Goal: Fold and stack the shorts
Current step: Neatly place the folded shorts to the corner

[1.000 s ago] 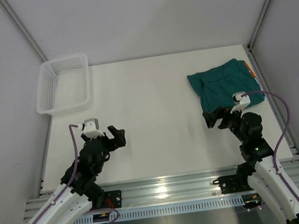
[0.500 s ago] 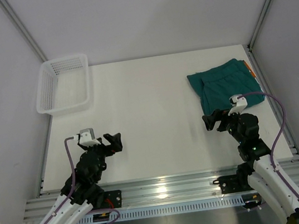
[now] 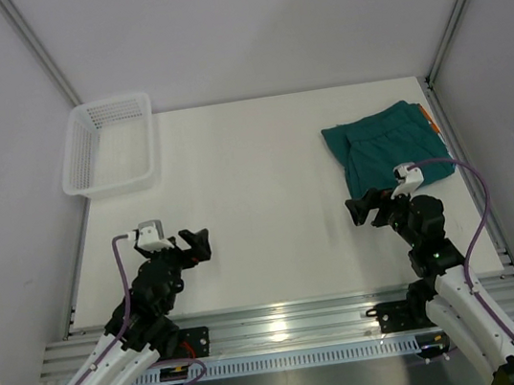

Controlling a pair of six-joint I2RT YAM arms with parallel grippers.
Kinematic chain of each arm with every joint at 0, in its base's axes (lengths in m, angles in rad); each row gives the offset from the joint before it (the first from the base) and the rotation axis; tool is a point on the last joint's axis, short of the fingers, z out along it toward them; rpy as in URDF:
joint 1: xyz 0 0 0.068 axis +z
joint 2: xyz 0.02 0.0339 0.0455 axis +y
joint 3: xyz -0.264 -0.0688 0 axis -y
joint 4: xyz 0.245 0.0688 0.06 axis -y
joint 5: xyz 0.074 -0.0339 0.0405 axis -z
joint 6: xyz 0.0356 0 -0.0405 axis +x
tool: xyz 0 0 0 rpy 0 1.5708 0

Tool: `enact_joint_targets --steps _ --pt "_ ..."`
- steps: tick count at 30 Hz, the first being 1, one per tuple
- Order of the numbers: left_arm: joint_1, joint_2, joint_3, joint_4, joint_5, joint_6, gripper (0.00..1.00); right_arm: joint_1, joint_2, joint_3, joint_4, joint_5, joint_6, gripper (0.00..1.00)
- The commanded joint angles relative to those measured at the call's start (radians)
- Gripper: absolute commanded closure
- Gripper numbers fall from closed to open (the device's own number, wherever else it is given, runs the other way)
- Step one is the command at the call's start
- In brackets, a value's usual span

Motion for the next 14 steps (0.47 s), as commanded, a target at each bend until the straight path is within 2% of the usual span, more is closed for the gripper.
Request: enact_joint_targets --steps 1,14 --pt "0.001 0.017 -0.007 0.027 0.002 0.008 0.01 0.005 0.002 0.002 0.053 -0.002 0.006 0.00" --pt "0.001 0.035 0.004 0.030 0.004 0.005 0.01 0.001 0.022 0.001 0.065 -0.028 0.008 0.00"
